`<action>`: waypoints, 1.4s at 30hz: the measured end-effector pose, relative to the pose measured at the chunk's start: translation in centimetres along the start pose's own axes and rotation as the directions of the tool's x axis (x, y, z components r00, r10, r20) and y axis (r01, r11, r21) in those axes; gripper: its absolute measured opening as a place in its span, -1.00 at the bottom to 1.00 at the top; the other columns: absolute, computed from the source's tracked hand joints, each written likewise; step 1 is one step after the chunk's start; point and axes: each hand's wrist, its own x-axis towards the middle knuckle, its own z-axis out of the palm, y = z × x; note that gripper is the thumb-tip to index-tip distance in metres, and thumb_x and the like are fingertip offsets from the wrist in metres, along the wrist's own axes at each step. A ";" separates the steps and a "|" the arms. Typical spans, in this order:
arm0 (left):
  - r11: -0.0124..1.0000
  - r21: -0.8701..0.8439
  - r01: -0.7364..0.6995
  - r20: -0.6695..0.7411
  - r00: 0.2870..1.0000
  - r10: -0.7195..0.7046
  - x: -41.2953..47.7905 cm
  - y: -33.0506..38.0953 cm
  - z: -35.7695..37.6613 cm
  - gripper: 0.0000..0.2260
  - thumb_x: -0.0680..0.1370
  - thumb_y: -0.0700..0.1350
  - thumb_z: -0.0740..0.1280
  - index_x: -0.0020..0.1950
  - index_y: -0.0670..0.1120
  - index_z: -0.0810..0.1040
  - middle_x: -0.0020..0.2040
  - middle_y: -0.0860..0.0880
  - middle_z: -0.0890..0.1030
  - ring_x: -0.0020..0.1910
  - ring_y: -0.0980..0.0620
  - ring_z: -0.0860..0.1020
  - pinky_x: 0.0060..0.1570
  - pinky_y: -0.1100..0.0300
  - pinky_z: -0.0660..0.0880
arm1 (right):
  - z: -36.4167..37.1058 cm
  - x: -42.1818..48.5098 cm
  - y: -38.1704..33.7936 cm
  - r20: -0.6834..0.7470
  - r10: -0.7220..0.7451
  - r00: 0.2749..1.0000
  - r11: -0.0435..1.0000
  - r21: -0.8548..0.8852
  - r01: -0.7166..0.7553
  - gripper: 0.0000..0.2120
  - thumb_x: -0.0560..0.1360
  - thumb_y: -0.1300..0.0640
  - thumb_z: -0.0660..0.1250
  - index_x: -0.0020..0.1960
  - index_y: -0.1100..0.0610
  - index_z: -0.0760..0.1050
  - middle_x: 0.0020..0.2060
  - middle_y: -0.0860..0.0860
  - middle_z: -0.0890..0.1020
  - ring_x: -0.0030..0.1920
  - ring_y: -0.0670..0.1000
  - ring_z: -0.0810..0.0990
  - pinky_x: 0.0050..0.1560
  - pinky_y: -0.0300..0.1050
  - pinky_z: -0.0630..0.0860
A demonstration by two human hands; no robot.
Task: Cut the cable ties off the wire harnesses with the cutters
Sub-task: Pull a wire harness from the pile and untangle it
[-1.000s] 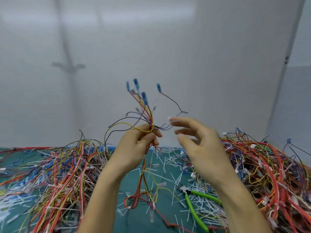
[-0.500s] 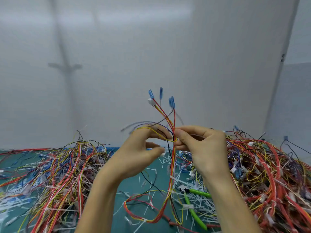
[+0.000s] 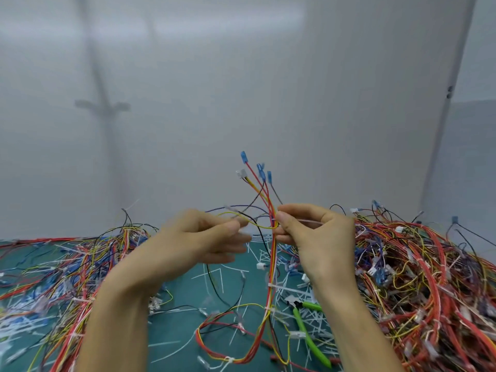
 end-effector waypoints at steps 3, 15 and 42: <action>0.981 0.163 -0.103 -0.101 0.988 0.120 -0.8 1.2 -0.2 -0.77 0.49 0.06 0.36 -0.12 -0.05 0.73 -0.25 -0.06 0.72 -0.26 0.07 0.69 -0.34 0.36 0.53 | -0.2 0.1 -0.1 -0.062 -0.068 0.996 0.997 -0.025 0.066 -0.89 0.43 0.31 0.50 -0.17 0.12 0.66 -0.37 0.02 0.70 -0.37 0.01 0.70 -0.33 -0.25 0.60; 0.841 0.494 -0.222 -0.192 0.915 0.355 2.7 -1.1 2.4 -0.68 0.47 0.30 0.30 -0.05 0.12 0.71 -0.17 0.25 0.68 -0.17 0.37 0.57 -0.22 0.50 0.36 | 0.8 -0.9 -0.5 0.011 -0.140 0.990 0.990 0.003 0.140 -0.90 0.43 0.28 0.50 -0.17 0.11 0.64 -0.35 0.00 0.71 -0.33 -0.02 0.71 -0.29 -0.26 0.61; 0.875 0.036 -0.484 -0.540 0.727 0.424 3.8 -1.7 2.4 -0.94 0.58 -0.18 0.35 -0.06 -0.05 0.59 -0.18 0.08 0.64 -0.24 0.18 0.56 -0.14 0.37 0.52 | -5.5 1.8 6.4 0.136 0.650 0.748 -0.031 -0.978 0.205 -0.79 0.58 0.23 0.23 0.21 0.12 0.44 0.14 0.07 0.58 0.13 0.14 0.56 0.14 0.04 0.49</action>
